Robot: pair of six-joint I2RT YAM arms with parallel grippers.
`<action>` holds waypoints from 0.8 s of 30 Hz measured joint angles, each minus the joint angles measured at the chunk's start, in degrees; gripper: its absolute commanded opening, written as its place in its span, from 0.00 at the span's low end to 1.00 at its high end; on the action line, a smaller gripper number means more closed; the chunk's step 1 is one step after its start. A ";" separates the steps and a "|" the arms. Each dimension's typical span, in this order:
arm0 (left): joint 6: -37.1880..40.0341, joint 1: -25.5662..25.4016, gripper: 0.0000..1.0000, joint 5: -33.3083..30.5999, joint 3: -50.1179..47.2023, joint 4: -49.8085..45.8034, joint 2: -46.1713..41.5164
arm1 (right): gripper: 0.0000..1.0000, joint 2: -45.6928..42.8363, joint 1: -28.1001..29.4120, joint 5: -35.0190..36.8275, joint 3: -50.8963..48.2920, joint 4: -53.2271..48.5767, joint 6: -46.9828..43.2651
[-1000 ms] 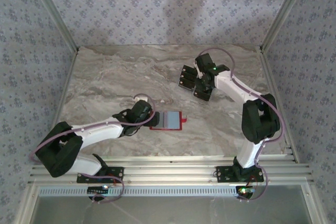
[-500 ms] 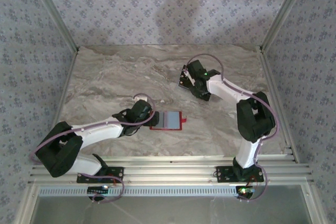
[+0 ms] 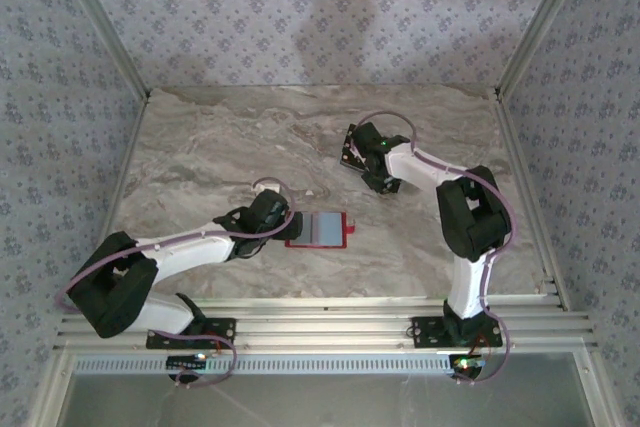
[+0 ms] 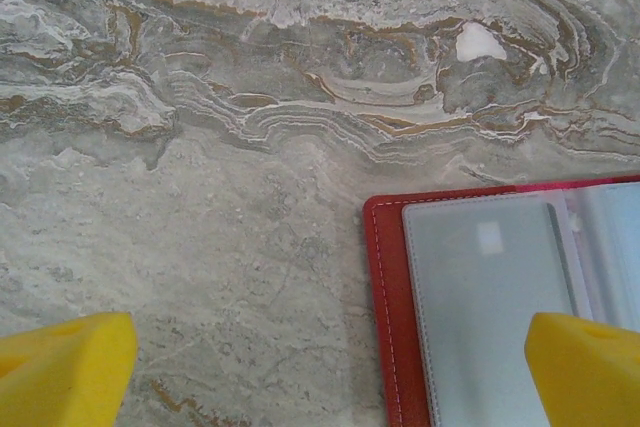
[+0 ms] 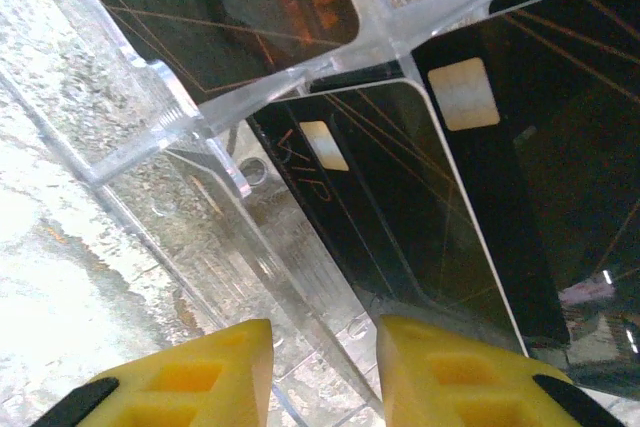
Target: Put the credit cards into the card holder
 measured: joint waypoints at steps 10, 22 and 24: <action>0.00 0.00 1.00 0.42 0.00 0.24 0.39 | 0.20 0.37 0.57 0.74 0.98 -1.33 -0.90; 0.02 0.11 1.00 0.46 0.00 0.26 0.39 | 0.07 0.37 1.31 0.70 2.27 -2.93 -2.97; 0.02 0.11 1.00 0.55 0.00 0.28 0.39 | 0.05 0.37 1.33 0.72 2.75 -3.17 -3.04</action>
